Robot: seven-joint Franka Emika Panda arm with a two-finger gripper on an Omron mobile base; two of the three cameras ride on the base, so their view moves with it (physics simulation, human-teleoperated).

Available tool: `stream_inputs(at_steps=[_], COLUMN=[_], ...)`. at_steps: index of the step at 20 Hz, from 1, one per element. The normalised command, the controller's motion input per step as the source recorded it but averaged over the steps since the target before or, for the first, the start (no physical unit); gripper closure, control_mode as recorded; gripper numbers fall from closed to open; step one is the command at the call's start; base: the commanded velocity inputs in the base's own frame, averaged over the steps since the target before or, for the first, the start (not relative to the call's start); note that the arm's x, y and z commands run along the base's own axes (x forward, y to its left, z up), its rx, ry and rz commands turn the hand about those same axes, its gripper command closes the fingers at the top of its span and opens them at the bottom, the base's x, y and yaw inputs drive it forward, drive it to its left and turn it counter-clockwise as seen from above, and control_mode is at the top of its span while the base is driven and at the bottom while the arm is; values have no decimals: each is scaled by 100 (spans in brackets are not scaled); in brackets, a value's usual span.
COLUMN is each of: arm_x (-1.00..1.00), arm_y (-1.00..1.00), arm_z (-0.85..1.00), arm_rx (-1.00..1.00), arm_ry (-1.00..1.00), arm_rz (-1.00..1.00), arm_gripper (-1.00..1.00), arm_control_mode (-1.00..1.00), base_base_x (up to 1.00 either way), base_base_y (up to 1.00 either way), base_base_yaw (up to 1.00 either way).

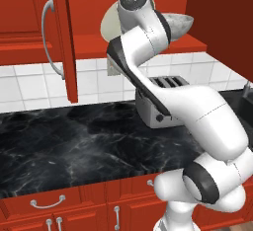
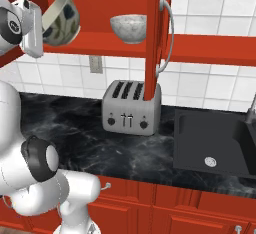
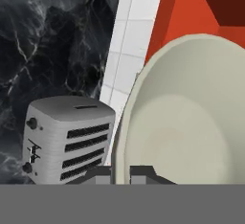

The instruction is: Move the bowls from the cabinet to the plates on the dining table.

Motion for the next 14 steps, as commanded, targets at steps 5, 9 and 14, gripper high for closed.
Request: stream_inputs(at_steps=[5, 9, 14], arm_x=[-48, -22, 0], arm_y=[-6, -23, -35], arm_z=[-71, -94, -23], arm_rx=[12, 6, 7], arm_ry=[0, 0, 0], arm_rz=[4, 2, 0], arm_gripper=[100, 100, 100], arm_control_mode=[-100, -100, -100], base_base_x=[0, 0, 0], base_base_y=[0, 0, 0], base_base_yaw=[0, 0, 0])
